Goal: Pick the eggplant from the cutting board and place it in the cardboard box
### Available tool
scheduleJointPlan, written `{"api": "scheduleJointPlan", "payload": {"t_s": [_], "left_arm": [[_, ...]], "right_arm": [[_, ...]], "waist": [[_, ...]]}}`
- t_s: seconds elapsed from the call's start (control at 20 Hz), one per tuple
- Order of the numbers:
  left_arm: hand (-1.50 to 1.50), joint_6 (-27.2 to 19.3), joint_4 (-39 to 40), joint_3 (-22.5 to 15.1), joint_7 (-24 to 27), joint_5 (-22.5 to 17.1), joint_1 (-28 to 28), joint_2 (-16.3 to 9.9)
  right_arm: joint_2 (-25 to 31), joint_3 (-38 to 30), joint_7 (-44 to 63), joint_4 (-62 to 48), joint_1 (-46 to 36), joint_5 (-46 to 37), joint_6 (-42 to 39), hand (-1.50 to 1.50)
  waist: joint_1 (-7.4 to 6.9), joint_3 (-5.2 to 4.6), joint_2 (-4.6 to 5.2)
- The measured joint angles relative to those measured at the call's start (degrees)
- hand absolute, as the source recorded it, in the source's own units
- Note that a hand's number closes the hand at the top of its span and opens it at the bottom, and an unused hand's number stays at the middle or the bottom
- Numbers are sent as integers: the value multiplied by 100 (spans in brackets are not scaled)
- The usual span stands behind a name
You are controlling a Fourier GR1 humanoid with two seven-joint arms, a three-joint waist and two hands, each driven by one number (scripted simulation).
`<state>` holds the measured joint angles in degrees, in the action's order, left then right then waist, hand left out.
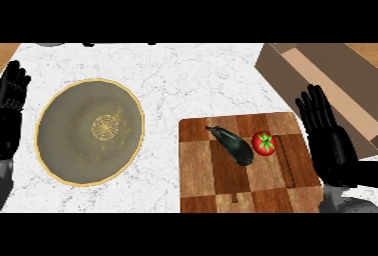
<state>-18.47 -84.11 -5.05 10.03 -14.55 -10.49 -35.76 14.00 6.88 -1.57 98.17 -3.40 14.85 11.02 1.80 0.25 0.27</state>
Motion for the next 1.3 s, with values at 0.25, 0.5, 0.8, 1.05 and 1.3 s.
{"api": "scheduleJointPlan", "payload": {"t_s": [0.25,0.5,0.8,1.05,1.3], "left_arm": [[0,282,-78,-193,-439,-365,-8,313],[0,689,-127,-381,-1023,-964,239,607],[0,908,-283,-253,-1366,-1358,546,653],[0,904,-414,-245,-1551,-1414,577,675],[0,910,-458,-250,-1639,-1408,593,678]], "right_arm": [[449,270,830,-354,-748,410,-970,-150],[862,222,588,-1238,-1695,127,-1575,-150],[1134,83,-561,-2093,-2420,238,-2908,-150],[1759,574,-420,-2264,-3093,-353,-3822,-150],[2240,1324,45,-2193,-3795,-1258,-4501,-150]], "waist": [[-357,-19,44],[-535,-25,67],[-423,-17,22],[-411,-26,-6],[-416,-34,-13]]}}
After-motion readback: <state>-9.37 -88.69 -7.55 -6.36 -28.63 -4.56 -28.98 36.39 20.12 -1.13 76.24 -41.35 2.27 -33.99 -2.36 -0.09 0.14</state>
